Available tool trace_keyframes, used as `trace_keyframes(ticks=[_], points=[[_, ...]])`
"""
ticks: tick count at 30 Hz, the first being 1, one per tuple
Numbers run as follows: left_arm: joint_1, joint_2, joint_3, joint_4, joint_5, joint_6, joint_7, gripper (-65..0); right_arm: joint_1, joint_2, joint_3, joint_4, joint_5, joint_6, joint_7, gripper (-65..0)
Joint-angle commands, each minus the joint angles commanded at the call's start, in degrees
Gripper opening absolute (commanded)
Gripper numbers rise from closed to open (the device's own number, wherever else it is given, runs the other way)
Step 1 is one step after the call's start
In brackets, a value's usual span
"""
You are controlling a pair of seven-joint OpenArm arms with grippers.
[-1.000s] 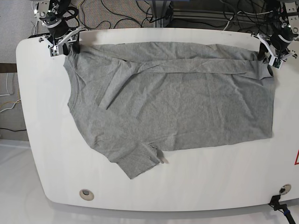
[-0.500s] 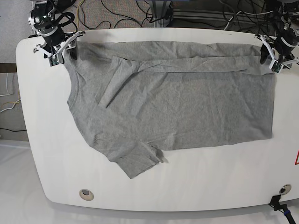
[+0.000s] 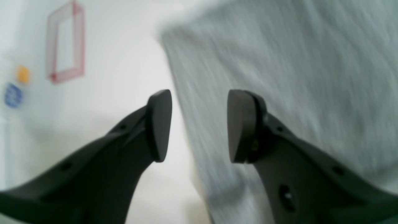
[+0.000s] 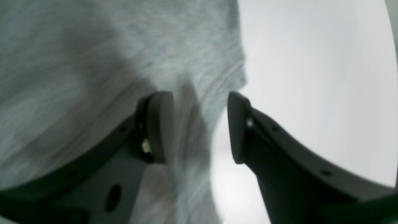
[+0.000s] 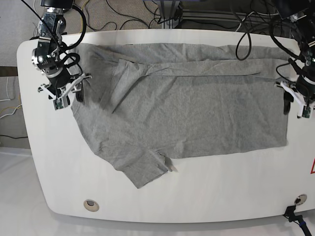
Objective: Fold the T-shirt properly
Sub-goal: 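Release the shirt and move both grippers along its sides toward the collar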
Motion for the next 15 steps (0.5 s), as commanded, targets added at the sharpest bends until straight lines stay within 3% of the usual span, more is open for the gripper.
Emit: trace_keyframes(ticks=[9, 13, 15], points=[[-11.43, -0.26, 0.09, -16.35, 0.00, -0.44, -0.26, -37.5, 17.23, 0.35, -5.36, -19.60, -0.09, 0.00, 3.69, -37.2], [-15.47, -1.93, 1.32, -22.24, -0.18, -0.44, -0.26, -37.1, 23.91, 0.44, -7.21, -27.43, -0.18, 0.00, 5.10, -37.2], [-16.62, -2.99, 2.20, -24.00, -0.18, -0.44, -0.26, -33.3, 26.64, 1.23, -8.26, -31.38, -0.18, 0.00, 6.33, -37.2]])
